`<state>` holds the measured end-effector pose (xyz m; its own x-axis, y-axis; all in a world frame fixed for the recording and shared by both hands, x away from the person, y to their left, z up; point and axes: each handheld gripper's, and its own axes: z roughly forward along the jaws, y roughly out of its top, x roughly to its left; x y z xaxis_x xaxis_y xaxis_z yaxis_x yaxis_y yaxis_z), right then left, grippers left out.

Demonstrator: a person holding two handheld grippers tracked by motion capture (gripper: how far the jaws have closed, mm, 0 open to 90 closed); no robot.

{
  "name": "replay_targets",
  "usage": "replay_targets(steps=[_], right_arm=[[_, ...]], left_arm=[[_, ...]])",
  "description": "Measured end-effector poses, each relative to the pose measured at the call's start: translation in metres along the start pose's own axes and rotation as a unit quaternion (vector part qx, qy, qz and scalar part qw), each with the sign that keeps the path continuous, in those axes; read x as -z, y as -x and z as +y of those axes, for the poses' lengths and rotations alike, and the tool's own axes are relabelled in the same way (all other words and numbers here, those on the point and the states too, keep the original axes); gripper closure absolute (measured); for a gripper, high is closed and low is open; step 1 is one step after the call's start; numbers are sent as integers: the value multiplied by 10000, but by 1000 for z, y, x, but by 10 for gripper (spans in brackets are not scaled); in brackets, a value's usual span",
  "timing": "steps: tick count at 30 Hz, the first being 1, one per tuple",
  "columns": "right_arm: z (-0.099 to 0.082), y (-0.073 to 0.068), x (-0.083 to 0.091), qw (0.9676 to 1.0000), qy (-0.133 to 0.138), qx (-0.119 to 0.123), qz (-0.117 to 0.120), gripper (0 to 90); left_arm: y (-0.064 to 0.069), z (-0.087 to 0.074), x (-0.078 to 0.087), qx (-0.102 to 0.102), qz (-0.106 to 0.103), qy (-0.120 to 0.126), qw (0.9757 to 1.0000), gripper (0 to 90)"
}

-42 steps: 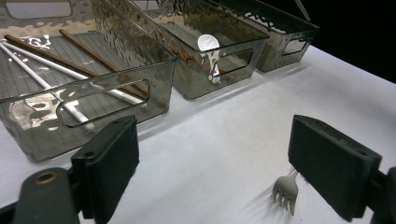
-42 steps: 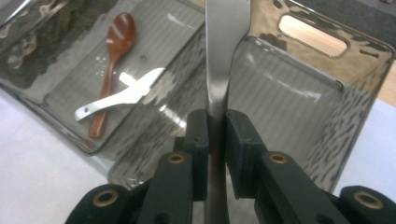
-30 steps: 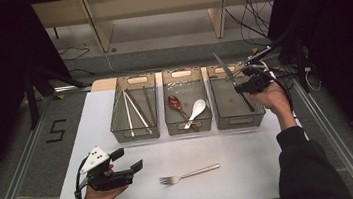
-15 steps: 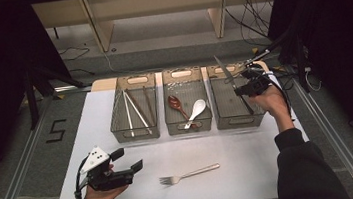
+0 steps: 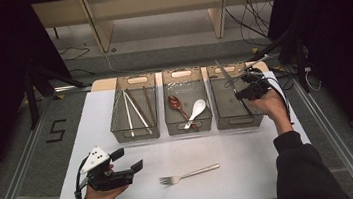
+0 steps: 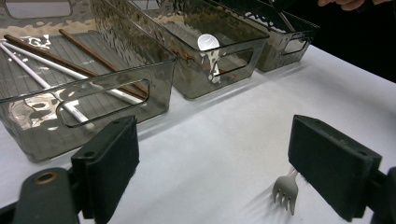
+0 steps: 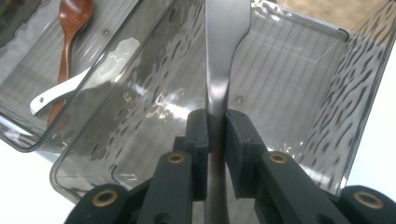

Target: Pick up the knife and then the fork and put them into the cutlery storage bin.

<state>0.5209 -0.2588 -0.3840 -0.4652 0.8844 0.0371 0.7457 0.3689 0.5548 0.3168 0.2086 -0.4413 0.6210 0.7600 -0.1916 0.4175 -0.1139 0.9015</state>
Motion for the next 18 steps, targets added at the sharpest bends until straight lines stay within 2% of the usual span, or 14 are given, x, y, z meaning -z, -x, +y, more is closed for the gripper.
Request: replay_targets(steps=[14, 16, 18], right_arm=[[-6, 0, -9, 9999, -87, -77, 14, 799], [-5, 0, -9, 9999, -113, -124, -31, 777], [-4, 1, -6, 9997, 32, -231, 20, 690]], left_arm=[[0, 0, 0, -9, 2, -10, 10000, 159], [0, 0, 0, -2, -3, -5, 10000, 159], [0, 0, 0, 2, -6, -5, 10000, 159]])
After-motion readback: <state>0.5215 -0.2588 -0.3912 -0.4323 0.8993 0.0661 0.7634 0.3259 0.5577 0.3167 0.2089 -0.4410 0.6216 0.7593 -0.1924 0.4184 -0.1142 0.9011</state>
